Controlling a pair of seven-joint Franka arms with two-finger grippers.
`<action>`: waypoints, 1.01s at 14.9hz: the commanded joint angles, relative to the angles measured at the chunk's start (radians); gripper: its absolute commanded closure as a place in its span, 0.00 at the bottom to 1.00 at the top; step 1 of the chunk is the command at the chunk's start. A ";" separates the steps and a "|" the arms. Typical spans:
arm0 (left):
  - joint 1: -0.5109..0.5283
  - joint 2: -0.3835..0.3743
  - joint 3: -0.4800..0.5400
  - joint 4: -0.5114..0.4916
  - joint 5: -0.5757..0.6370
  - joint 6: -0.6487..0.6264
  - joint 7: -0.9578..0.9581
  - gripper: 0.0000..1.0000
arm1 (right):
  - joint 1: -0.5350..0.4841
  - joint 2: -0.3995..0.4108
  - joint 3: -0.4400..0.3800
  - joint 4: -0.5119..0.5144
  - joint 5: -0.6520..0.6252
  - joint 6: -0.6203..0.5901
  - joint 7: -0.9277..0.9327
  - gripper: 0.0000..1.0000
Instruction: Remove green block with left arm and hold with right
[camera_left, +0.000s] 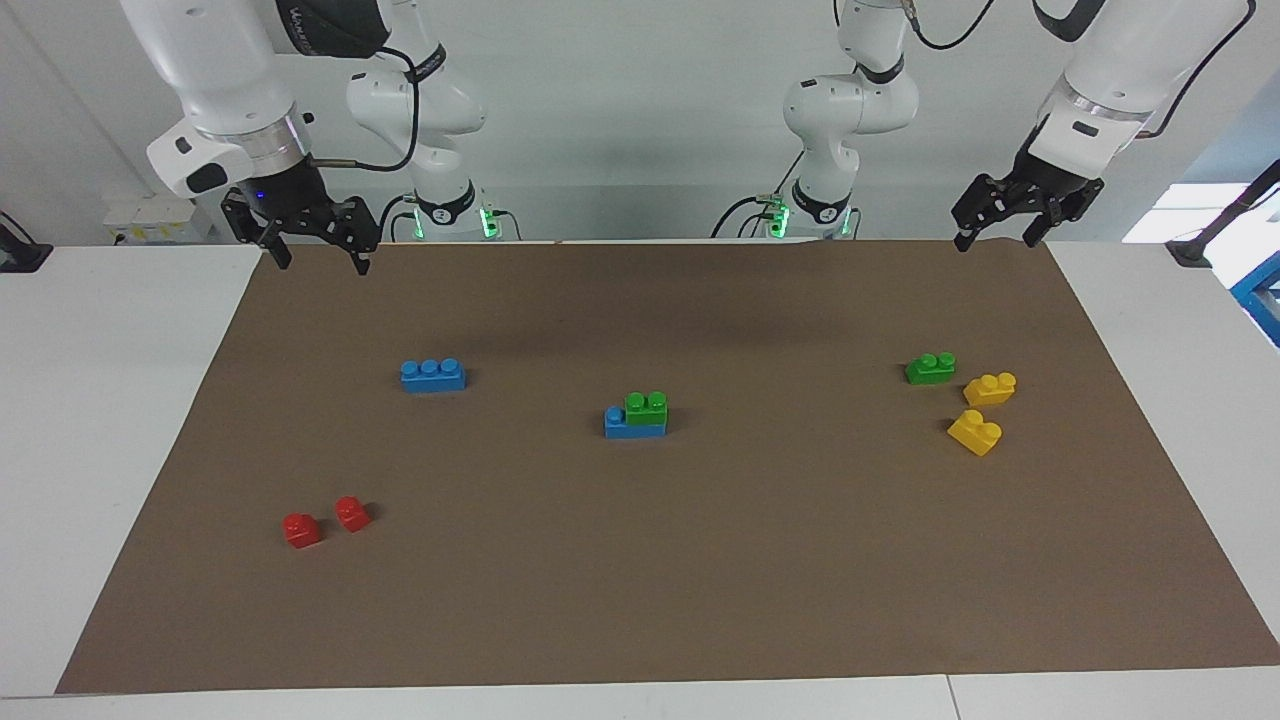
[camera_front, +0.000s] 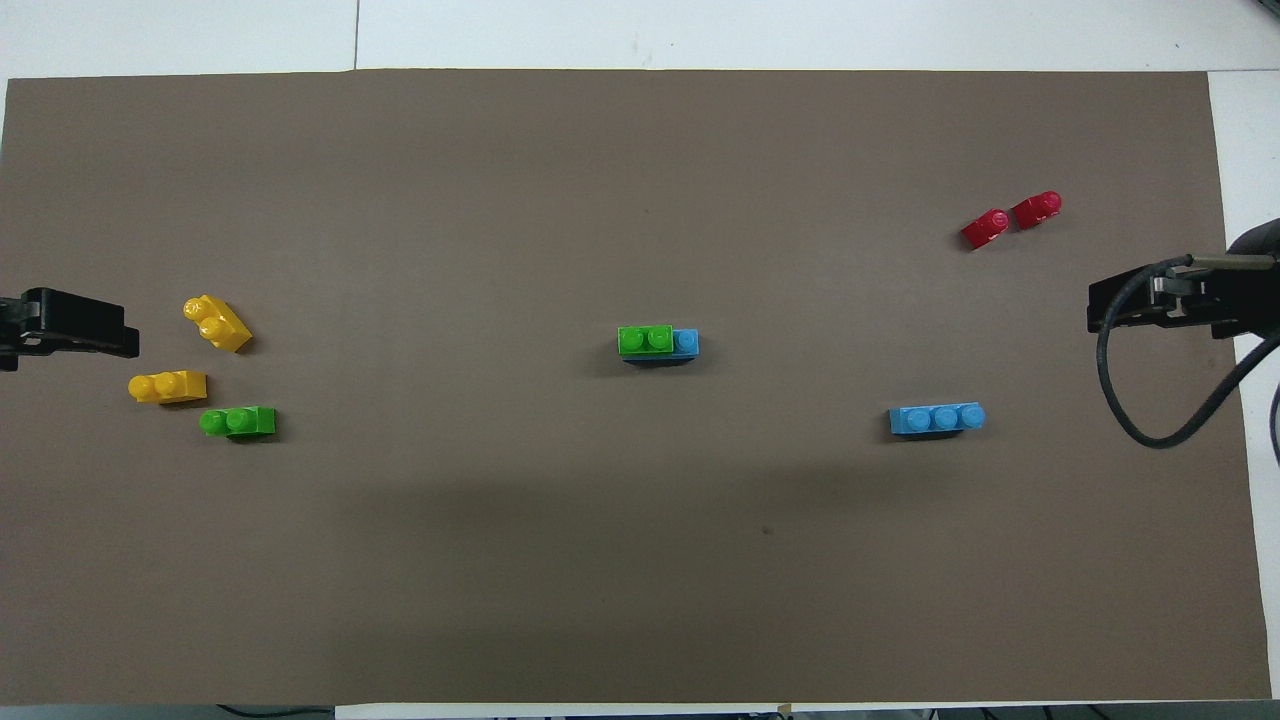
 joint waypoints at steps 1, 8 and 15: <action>-0.001 0.011 -0.001 0.026 -0.008 -0.014 -0.003 0.00 | -0.010 -0.003 0.004 -0.003 0.024 0.002 -0.026 0.00; 0.003 0.005 -0.002 0.017 -0.019 -0.013 -0.080 0.00 | -0.010 -0.003 0.004 -0.003 0.024 0.003 -0.026 0.00; -0.033 -0.010 -0.010 -0.031 -0.042 0.036 -0.486 0.00 | -0.008 -0.017 0.006 -0.042 0.039 0.040 0.280 0.01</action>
